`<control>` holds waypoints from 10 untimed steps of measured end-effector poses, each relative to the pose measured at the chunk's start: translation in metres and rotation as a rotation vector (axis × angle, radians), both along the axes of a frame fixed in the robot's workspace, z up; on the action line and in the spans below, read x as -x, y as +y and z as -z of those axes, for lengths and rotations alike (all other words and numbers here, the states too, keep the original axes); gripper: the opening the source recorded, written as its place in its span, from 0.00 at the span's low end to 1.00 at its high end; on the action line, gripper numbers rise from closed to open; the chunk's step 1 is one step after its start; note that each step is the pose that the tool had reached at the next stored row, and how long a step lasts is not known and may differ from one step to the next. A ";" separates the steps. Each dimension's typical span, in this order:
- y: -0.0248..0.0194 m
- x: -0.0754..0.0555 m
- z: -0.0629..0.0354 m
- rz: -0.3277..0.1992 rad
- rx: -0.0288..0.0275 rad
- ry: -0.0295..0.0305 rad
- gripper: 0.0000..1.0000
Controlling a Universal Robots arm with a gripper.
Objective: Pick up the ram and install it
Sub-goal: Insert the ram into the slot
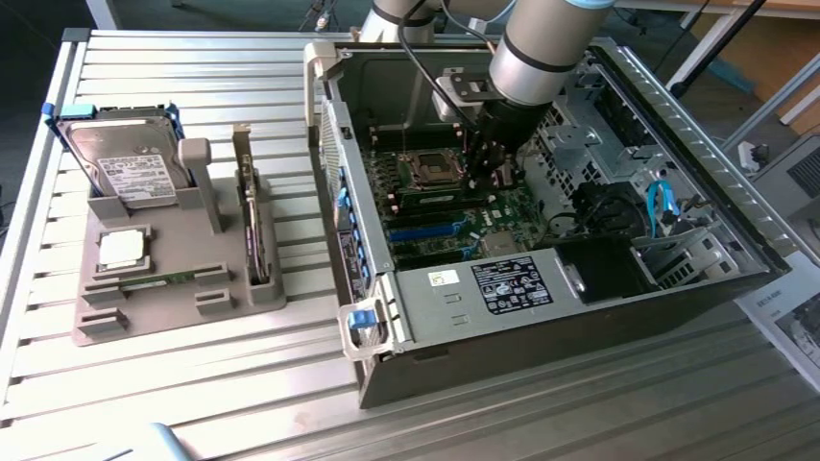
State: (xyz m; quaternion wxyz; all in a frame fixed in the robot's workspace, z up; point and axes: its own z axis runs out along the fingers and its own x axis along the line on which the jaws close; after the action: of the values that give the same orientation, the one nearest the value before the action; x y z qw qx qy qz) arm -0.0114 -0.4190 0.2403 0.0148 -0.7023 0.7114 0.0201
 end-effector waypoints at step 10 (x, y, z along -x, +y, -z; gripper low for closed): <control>0.0000 0.001 0.0004 0.000 0.0000 0.0000 0.12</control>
State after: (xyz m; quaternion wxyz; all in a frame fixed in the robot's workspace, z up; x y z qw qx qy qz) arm -0.0121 -0.4191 0.2399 0.0148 -0.7023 0.7114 0.0201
